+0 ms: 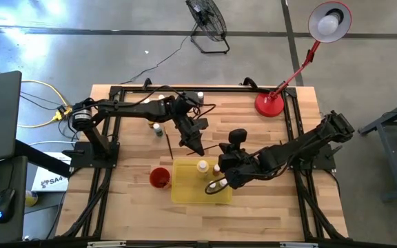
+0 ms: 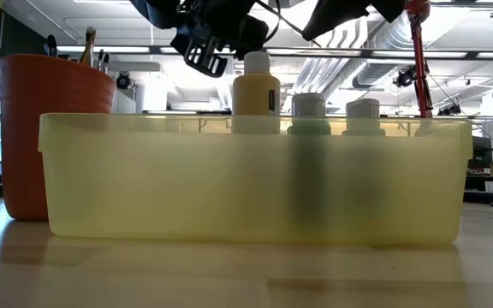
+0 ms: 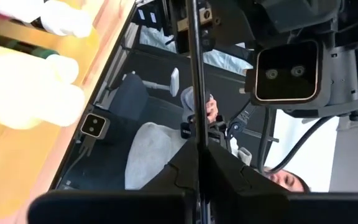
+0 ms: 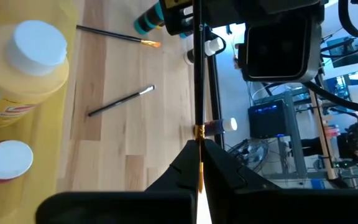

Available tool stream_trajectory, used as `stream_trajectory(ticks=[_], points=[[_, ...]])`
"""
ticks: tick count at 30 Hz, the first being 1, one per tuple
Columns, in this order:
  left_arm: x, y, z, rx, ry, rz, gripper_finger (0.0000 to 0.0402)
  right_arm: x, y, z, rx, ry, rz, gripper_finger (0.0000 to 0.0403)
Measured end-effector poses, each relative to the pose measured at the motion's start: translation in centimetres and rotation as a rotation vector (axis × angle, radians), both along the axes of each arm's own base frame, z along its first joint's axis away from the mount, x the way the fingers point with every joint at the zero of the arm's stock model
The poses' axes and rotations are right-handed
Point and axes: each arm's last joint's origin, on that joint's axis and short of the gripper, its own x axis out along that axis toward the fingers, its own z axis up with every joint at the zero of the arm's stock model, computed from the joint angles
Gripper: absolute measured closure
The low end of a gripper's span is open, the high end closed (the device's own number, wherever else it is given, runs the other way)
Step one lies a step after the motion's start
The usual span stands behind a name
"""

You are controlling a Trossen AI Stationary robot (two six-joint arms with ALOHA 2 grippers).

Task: Pick & Place Paint Supplies
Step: Put the golden paintbrush into the orange cup

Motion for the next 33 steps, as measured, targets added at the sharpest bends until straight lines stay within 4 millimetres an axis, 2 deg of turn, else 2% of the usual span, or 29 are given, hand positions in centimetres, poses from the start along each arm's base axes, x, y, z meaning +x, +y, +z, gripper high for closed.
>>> stream_trajectory(ticks=[10,17,20,30,33], points=[[0.0,0.0,0.0,0.039,-0.057,-0.014,0.0395,0.0,0.0,0.0,-0.013,-0.001,-0.002,0.04],[0.0,0.0,0.3,0.069,-0.117,-0.022,0.0396,-0.5,0.5,0.5,-0.238,0.027,-0.001,0.0389],[0.0,0.0,0.4,0.082,-0.143,-0.029,0.0397,-1.0,0.9,1.1,-0.254,0.019,0.02,0.0379],[-0.1,0.2,0.3,0.07,-0.137,-0.046,0.0398,-3.5,2.0,3.9,-0.397,-0.156,-0.077,0.0359],[-0.1,0.2,0.3,0.078,-0.155,-0.053,0.0398,-4.8,2.3,5.3,-0.314,-0.29,-0.107,0.0357]])
